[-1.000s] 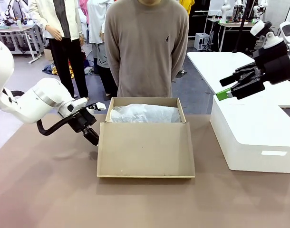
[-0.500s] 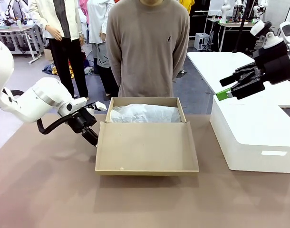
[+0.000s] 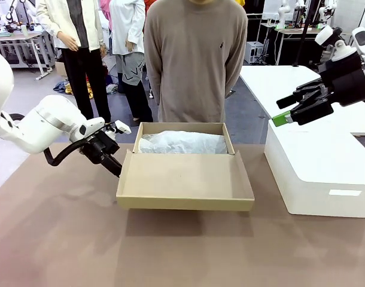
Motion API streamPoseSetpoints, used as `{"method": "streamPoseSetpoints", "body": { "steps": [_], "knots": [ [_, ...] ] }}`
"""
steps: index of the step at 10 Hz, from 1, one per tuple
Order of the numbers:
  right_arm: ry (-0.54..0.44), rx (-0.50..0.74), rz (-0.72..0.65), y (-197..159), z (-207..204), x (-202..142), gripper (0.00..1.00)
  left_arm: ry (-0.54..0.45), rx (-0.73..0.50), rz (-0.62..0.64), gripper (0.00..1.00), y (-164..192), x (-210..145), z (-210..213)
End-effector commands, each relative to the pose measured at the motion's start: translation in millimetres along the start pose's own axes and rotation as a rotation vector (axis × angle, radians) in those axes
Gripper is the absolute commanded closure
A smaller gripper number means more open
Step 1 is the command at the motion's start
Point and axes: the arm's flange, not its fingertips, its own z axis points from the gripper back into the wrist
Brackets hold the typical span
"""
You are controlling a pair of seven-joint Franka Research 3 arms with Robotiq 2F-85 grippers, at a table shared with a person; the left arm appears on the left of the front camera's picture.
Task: Pack the shoes into the box.
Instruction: Close the Shoes Box.
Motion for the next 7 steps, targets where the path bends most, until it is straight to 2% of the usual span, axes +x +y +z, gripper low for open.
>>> {"method": "streamPoseSetpoints", "body": {
  "steps": [1, 7],
  "knots": [
    [-0.030, 0.004, 0.027, -2, -3, 0, 0.00, -0.081, -0.017, 0.000, 1.00, -2, 5, 7],
    [-0.030, 0.004, 0.027, -2, -3, 0, 0.00, -0.261, -0.052, 0.068, 1.00, -16, 16, 23]
  ]
}}
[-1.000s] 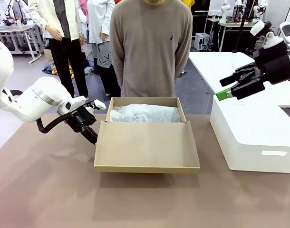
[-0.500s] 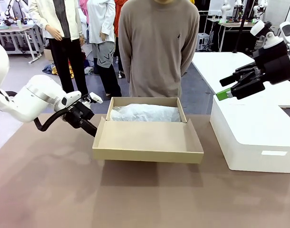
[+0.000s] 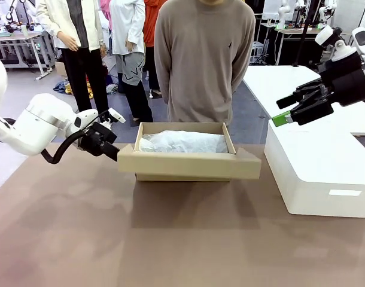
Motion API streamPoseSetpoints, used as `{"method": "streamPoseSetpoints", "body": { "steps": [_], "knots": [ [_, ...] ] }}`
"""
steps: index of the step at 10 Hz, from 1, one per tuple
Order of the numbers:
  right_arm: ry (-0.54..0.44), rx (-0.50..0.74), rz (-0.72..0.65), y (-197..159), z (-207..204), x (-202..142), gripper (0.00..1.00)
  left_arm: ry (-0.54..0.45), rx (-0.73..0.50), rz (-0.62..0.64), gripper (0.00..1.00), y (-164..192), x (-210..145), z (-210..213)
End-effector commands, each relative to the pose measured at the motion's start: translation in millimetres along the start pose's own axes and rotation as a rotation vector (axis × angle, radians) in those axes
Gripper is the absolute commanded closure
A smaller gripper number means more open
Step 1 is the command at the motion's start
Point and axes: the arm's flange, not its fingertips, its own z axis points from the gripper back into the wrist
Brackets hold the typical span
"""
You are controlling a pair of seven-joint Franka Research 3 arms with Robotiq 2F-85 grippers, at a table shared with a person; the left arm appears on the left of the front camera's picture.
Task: Pack the shoes into the box.
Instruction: Close the Shoes Box.
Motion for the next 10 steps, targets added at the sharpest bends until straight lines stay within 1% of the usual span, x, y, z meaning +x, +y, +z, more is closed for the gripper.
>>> {"method": "streamPoseSetpoints", "body": {
  "steps": [1, 3, 4, 5, 6, 7, 9, 10],
  "knots": [
    [-0.030, 0.004, 0.027, -2, -3, 0, 0.00, -0.088, -0.019, 0.028, 1.00, -12, 8, 5],
    [-0.030, 0.004, 0.027, -2, -3, 0, 0.00, -0.131, 0.010, 0.031, 1.00, -19, 12, 8],
    [-0.030, 0.004, 0.027, -2, -3, 0, 0.00, -0.155, 0.046, 0.016, 1.00, -25, 15, 11],
    [-0.030, 0.004, 0.027, -2, -3, 0, 0.00, -0.182, 0.105, -0.003, 1.00, -32, 20, 15],
    [-0.030, 0.004, 0.027, -2, -3, 0, 0.00, -0.191, 0.189, -0.024, 1.00, -39, 26, 20],
    [-0.030, 0.004, 0.027, -2, -3, 0, 0.00, -0.180, 0.263, -0.037, 1.00, -46, 33, 25],
    [-0.030, 0.004, 0.027, -2, -3, 0, 0.00, -0.159, 0.361, -0.055, 1.00, -56, 46, 37],
    [-0.030, 0.004, 0.027, -2, -3, 0, 0.00, -0.167, 0.407, -0.051, 1.00, -59, 51, 45]
  ]
}}
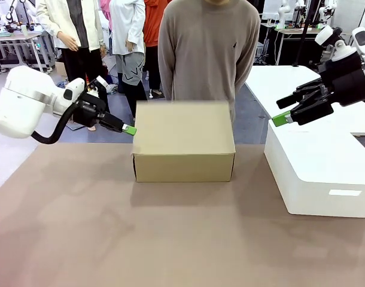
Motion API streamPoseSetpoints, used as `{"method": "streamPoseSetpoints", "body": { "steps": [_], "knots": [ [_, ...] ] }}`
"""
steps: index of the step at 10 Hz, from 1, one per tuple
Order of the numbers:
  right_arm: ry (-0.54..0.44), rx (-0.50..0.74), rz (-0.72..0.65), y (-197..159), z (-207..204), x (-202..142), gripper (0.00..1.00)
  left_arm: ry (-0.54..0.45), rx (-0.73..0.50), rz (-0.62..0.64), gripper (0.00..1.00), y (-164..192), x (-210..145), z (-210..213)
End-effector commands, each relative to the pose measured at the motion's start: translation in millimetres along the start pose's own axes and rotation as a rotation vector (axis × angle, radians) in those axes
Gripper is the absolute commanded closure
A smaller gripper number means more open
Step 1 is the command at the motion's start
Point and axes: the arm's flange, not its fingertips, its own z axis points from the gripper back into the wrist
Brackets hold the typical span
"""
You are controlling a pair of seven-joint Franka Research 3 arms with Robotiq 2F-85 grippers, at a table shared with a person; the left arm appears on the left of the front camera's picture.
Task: Pack the shoes into the box.
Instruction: Close the Shoes Box.
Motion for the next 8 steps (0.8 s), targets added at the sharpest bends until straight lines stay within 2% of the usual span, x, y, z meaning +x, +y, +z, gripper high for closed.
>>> {"method": "streamPoseSetpoints", "body": {
  "steps": [1, 2, 3, 8],
  "knots": [
    [-0.031, 0.004, 0.027, -2.5, -2.8, -0.4, 0.00, -0.003, 0.096, 0.029, 1.00, -3.7, -0.1, 5.0],
    [-0.031, 0.004, 0.027, -2.5, -2.8, -0.4, 0.00, 0.004, 0.144, 0.043, 1.00, -0.1, 2.4, 11.0],
    [-0.031, 0.004, 0.027, -2.5, -2.8, -0.4, 0.00, -0.006, 0.050, -0.001, 1.00, 0.1, 4.8, 5.4],
    [-0.031, 0.004, 0.027, -2.5, -2.8, -0.4, 0.00, -0.006, 0.050, -0.001, 1.00, 0.1, 4.8, 5.4]
  ]
}}
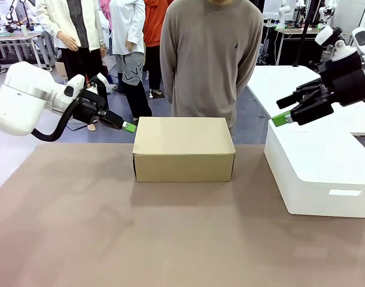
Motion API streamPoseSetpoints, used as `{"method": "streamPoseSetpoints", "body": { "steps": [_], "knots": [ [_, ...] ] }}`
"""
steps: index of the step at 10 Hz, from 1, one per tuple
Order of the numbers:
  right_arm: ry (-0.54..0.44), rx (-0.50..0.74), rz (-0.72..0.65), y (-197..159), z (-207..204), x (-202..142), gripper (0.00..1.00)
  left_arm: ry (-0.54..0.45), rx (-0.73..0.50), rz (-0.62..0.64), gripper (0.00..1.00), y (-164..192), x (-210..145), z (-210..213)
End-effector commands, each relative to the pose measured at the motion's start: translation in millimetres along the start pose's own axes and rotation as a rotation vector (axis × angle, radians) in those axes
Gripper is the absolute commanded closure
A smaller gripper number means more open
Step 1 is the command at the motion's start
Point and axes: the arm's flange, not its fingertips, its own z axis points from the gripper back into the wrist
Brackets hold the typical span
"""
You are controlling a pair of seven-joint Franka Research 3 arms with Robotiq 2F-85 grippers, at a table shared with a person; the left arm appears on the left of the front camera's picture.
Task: Pack the shoes into the box.
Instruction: Press down on the lid of the Shoes Box.
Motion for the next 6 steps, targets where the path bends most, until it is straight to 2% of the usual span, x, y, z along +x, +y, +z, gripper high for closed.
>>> {"method": "streamPoseSetpoints", "body": {
  "steps": [1, 6],
  "knots": [
    [-0.031, 0.004, 0.027, -2.4, -2.9, -0.3, 0.00, -0.006, -0.009, -0.009, 1.00, -0.3, -0.8, 2.2],
    [-0.031, 0.004, 0.027, -2.4, -2.9, -0.3, 0.00, -0.006, -0.009, -0.009, 1.00, -0.3, -0.8, 2.2]
  ]
}}
